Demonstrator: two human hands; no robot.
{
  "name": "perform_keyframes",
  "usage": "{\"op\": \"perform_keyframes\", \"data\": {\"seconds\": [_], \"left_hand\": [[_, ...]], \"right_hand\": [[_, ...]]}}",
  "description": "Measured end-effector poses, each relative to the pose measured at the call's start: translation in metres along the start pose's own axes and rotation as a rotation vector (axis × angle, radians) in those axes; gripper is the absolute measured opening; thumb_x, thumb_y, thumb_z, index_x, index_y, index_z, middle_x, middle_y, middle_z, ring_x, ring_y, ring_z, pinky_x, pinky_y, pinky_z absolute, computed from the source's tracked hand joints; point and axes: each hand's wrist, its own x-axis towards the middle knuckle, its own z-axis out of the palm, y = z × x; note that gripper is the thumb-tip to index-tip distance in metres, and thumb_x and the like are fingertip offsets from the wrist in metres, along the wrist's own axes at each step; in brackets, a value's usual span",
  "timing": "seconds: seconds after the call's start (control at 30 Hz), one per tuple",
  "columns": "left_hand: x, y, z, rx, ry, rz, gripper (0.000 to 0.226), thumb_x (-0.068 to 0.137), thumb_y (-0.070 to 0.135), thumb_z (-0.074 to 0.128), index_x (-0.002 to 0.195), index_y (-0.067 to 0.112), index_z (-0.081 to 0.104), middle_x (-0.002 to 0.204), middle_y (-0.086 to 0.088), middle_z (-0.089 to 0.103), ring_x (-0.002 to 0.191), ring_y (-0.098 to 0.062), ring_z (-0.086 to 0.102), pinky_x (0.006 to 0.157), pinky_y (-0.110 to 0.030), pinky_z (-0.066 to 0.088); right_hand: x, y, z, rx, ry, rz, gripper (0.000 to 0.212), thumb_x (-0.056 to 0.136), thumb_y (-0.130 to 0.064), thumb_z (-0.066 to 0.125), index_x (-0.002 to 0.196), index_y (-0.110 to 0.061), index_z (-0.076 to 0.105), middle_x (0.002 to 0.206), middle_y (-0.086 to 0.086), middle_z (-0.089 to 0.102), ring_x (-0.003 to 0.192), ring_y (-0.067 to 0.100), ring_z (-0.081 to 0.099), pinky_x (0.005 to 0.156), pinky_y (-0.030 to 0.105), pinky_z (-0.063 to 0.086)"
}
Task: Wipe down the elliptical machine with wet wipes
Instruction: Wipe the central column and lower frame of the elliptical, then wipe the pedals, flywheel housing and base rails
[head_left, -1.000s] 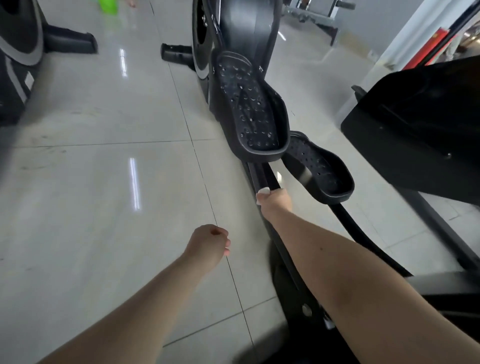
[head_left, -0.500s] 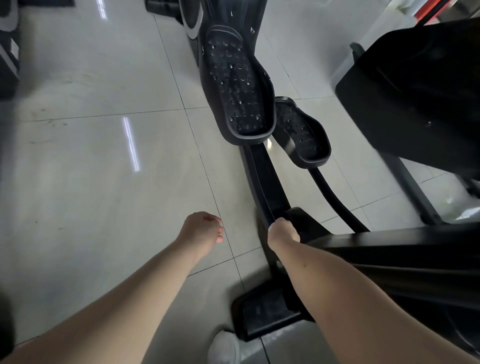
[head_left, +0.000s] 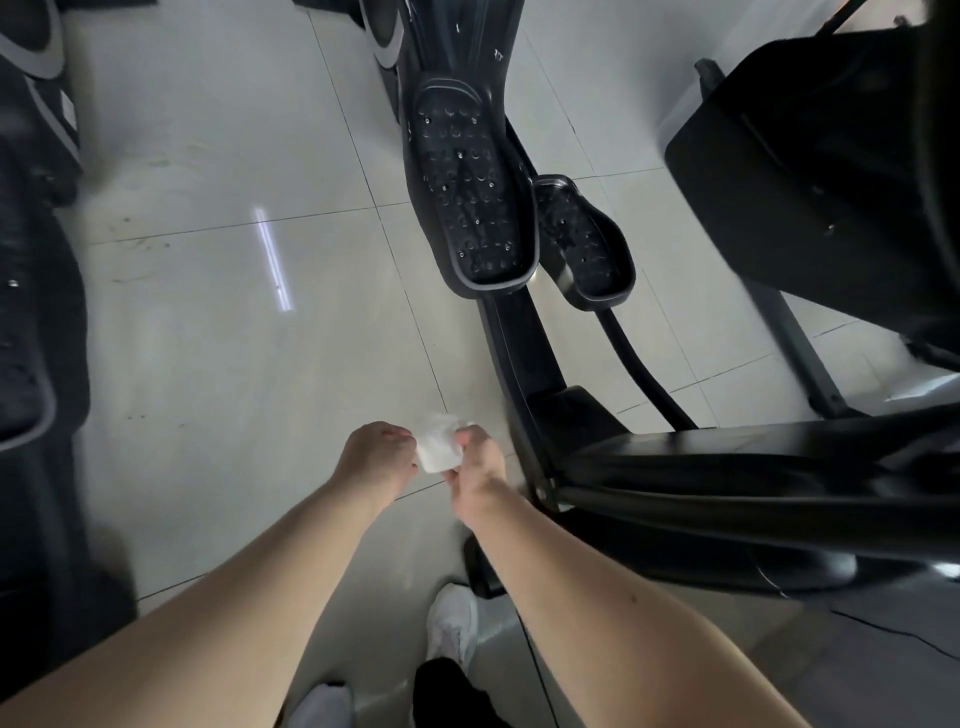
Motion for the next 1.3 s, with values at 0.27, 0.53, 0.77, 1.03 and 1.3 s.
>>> {"op": "perform_keyframes", "data": {"seconds": [0.27, 0.53, 0.77, 1.03, 1.3], "left_hand": [[-0.069, 0.028, -0.024, 0.073, 0.037, -0.021, 0.049, 0.092, 0.035, 0.063, 0.134, 0.011, 0.055, 0.126, -0.010, 0.060, 0.106, -0.030, 0.065, 0.090, -0.042, 0.058], [-0.142, 0.057, -0.054, -0.060, -0.060, -0.004, 0.023, 0.092, 0.016, 0.066, 0.114, 0.011, 0.071, 0.111, -0.010, 0.072, 0.101, -0.026, 0.071, 0.089, -0.044, 0.061], [-0.199, 0.101, -0.080, -0.064, -0.047, 0.052, 0.028, 0.088, 0.006, 0.068, 0.116, 0.010, 0.071, 0.108, -0.011, 0.071, 0.100, -0.025, 0.070, 0.078, -0.033, 0.062], [-0.248, 0.139, -0.090, 0.073, 0.135, 0.120, 0.013, 0.090, 0.014, 0.064, 0.096, 0.005, 0.070, 0.093, -0.020, 0.072, 0.076, -0.026, 0.065, 0.071, -0.034, 0.055], [-0.277, 0.191, -0.099, 0.093, 0.256, 0.112, 0.015, 0.094, 0.025, 0.058, 0.089, 0.013, 0.067, 0.079, -0.009, 0.064, 0.068, -0.023, 0.060, 0.061, -0.027, 0.047]], "right_hand": [[-0.103, 0.005, -0.004, 0.101, -0.096, 0.004, 0.032, 0.094, -0.010, 0.042, 0.114, -0.002, 0.066, 0.119, 0.020, 0.072, 0.107, 0.032, 0.069, 0.109, 0.043, 0.049], [-0.190, -0.018, -0.010, -0.038, -0.165, 0.018, 0.041, 0.095, -0.015, 0.038, 0.125, -0.004, 0.064, 0.117, 0.017, 0.073, 0.113, 0.033, 0.067, 0.106, 0.044, 0.051], [-0.254, -0.059, -0.009, -0.059, -0.234, 0.006, 0.036, 0.093, -0.011, 0.042, 0.122, -0.003, 0.062, 0.115, 0.021, 0.070, 0.114, 0.039, 0.066, 0.107, 0.053, 0.050], [-0.298, -0.097, -0.009, -0.155, -0.448, 0.004, 0.054, 0.094, -0.050, 0.066, 0.127, -0.008, 0.063, 0.121, 0.016, 0.073, 0.114, 0.031, 0.069, 0.107, 0.044, 0.051], [-0.338, -0.142, 0.010, -0.297, -0.365, -0.119, 0.031, 0.094, -0.016, 0.073, 0.123, -0.008, 0.064, 0.116, 0.015, 0.067, 0.111, 0.030, 0.066, 0.077, 0.032, 0.059]]}}
